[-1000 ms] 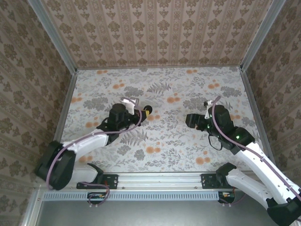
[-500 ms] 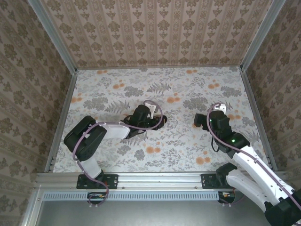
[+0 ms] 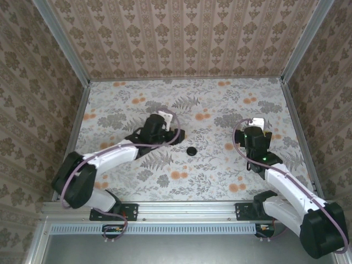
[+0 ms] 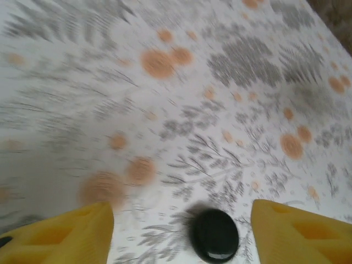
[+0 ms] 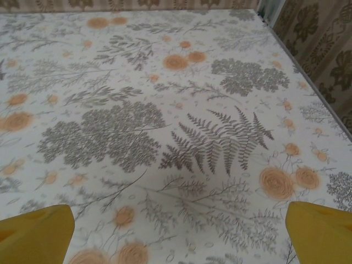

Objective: Insert the wireless bluetooth earbuds into the charging case

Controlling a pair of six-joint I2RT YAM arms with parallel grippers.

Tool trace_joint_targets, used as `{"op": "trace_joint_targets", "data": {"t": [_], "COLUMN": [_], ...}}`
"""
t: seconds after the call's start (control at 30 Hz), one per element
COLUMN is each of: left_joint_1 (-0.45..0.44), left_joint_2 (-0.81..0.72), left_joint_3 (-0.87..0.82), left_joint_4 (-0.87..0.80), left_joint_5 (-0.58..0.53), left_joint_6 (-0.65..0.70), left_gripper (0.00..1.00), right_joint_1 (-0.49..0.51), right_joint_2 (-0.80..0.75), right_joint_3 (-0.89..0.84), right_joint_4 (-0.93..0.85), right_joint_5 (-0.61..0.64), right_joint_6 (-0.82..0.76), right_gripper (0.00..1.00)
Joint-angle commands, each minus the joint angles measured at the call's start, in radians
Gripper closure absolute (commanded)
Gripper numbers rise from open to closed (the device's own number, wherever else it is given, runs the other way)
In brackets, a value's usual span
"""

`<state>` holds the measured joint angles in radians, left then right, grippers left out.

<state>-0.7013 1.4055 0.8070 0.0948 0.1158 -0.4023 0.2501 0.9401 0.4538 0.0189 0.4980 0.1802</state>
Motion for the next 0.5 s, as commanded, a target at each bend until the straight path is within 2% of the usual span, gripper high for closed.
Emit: {"op": "trace_joint_targets", "data": {"t": [0.0,0.03,0.07,0.17,0.3,0.37,0.47], "left_joint_1": [0.097,0.129,0.166,0.279,0.424,0.482,0.538], "left_joint_2": [-0.117,-0.148,-0.183,-0.261,-0.33,-0.36,-0.387], "left_joint_3": [0.003,-0.008,-0.021,-0.063,-0.14,-0.197,-0.3], "left_joint_4": [-0.154,-0.156,-0.157,-0.162,-0.133,-0.074,0.07], "left_joint_5": [-0.076,-0.074,-0.072,-0.099,-0.196,-0.228,-0.242], "left_joint_6": [0.134,0.15,0.171,0.233,0.304,0.333,0.404], "left_gripper": [0.15,0.02,0.0,0.0,0.0,0.0,0.0], "right_joint_1": [-0.065,-0.076,-0.087,-0.126,-0.147,-0.149,-0.156], "right_joint_2": [0.041,0.06,0.089,0.184,0.316,0.35,0.391], "right_joint_3": [-0.074,-0.089,-0.1,-0.102,-0.111,-0.089,-0.103], "right_joint_4": [0.268,0.321,0.369,0.467,0.648,0.66,0.768], "right_joint_5": [-0.083,-0.093,-0.099,-0.142,-0.203,-0.209,-0.214], "right_joint_6": [-0.067,-0.072,-0.081,-0.085,-0.095,-0.104,-0.142], "right_gripper": [0.0,0.0,0.0,0.0,0.0,0.0,0.0]}}
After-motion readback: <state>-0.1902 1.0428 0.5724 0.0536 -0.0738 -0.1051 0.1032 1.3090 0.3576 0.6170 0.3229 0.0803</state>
